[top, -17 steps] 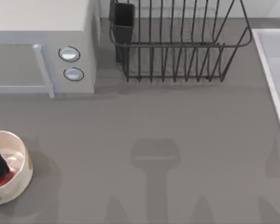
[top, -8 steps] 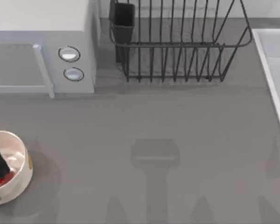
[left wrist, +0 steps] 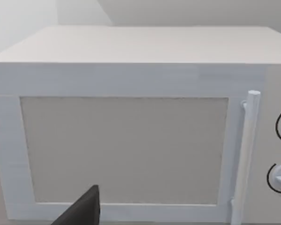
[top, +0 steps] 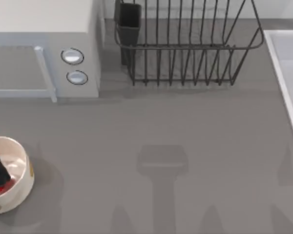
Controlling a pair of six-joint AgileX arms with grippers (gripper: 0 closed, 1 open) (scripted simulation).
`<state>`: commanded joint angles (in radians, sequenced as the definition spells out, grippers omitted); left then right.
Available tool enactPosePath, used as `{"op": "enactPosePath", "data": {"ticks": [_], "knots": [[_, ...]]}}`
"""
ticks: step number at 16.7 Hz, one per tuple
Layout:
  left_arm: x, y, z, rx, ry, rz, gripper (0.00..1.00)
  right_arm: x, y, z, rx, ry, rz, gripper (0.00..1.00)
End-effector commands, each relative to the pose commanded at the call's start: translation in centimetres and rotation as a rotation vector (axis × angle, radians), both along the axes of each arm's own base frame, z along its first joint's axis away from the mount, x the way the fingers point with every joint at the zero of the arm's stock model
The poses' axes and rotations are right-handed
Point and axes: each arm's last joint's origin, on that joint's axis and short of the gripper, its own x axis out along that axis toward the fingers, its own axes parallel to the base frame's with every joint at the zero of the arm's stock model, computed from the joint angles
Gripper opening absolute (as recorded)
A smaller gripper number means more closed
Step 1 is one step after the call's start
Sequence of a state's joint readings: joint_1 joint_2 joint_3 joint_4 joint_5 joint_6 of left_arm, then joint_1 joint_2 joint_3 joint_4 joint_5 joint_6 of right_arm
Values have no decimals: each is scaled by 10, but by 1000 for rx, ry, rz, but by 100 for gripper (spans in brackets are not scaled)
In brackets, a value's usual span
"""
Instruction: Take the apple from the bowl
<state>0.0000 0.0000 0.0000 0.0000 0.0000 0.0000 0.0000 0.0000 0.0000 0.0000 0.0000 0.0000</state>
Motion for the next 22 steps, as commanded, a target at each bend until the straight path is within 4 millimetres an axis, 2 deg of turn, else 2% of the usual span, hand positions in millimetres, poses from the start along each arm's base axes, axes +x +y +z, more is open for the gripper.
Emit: {"op": "enactPosePath", "data": {"ticks": [6, 11, 14, 17, 22], "knots": [[0, 0, 5, 2, 35, 2, 100, 0, 0, 0, 0, 0, 0, 100], [11, 2, 32, 15, 307, 10, 100, 0, 0, 0, 0, 0, 0, 100], [31, 4, 49, 23, 579, 13, 100, 0, 0, 0, 0, 0, 0, 100], [63, 7, 58, 27, 873, 11, 100, 0, 0, 0, 0, 0, 0, 100], [120, 13, 52, 23, 1316, -2, 100, 0, 0, 0, 0, 0, 0, 100]]}}
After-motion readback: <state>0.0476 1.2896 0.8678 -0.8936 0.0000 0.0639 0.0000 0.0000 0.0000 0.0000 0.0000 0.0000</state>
